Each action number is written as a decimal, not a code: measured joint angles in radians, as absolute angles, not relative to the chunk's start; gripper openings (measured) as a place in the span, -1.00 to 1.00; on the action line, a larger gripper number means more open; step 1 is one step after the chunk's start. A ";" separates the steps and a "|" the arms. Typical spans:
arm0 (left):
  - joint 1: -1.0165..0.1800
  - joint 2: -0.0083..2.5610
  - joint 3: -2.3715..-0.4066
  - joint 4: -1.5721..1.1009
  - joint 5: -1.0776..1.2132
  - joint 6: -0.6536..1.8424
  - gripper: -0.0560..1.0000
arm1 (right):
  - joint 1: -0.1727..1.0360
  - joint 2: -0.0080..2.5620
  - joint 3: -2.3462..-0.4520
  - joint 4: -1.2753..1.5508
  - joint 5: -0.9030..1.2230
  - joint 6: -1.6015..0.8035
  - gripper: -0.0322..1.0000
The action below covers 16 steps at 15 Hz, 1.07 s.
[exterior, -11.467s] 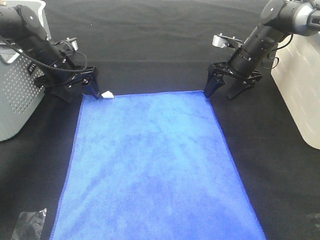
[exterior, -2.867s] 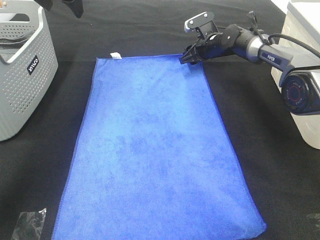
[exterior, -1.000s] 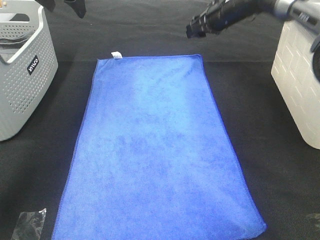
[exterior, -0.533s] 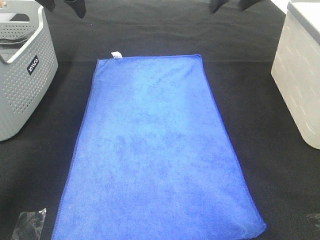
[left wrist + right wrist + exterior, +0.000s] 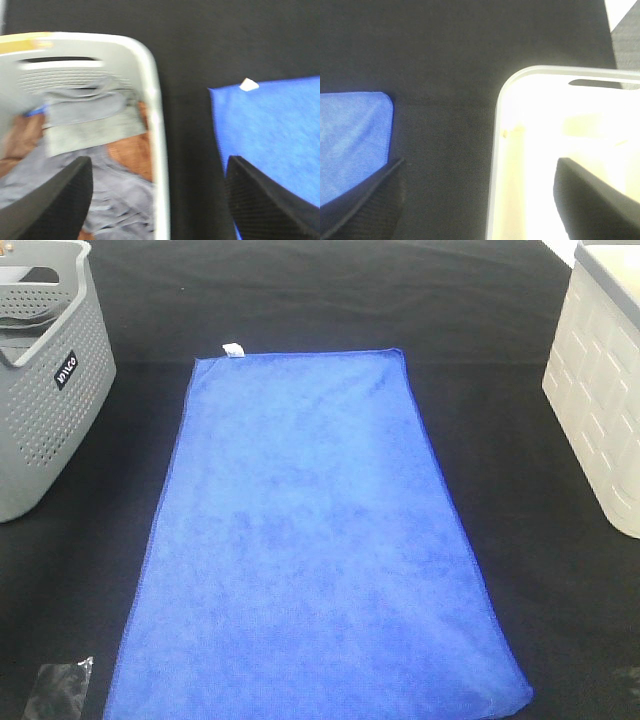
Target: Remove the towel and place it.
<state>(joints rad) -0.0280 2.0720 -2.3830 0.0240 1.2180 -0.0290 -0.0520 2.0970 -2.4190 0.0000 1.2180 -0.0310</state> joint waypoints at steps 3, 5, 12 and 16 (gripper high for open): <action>0.034 1.917 -2.176 -0.030 1.217 0.016 0.43 | -0.052 1.891 -2.206 0.018 1.218 -0.030 0.60; 0.040 1.722 -1.892 -0.026 1.217 0.044 0.43 | -0.052 1.714 -1.988 0.018 1.218 -0.029 0.59; 0.040 1.096 -1.271 0.066 1.120 0.029 0.43 | -0.052 0.947 -1.233 0.018 1.222 -0.016 0.59; 0.040 0.760 -0.975 0.082 1.092 0.028 0.43 | -0.052 0.586 -0.967 0.000 1.226 -0.016 0.59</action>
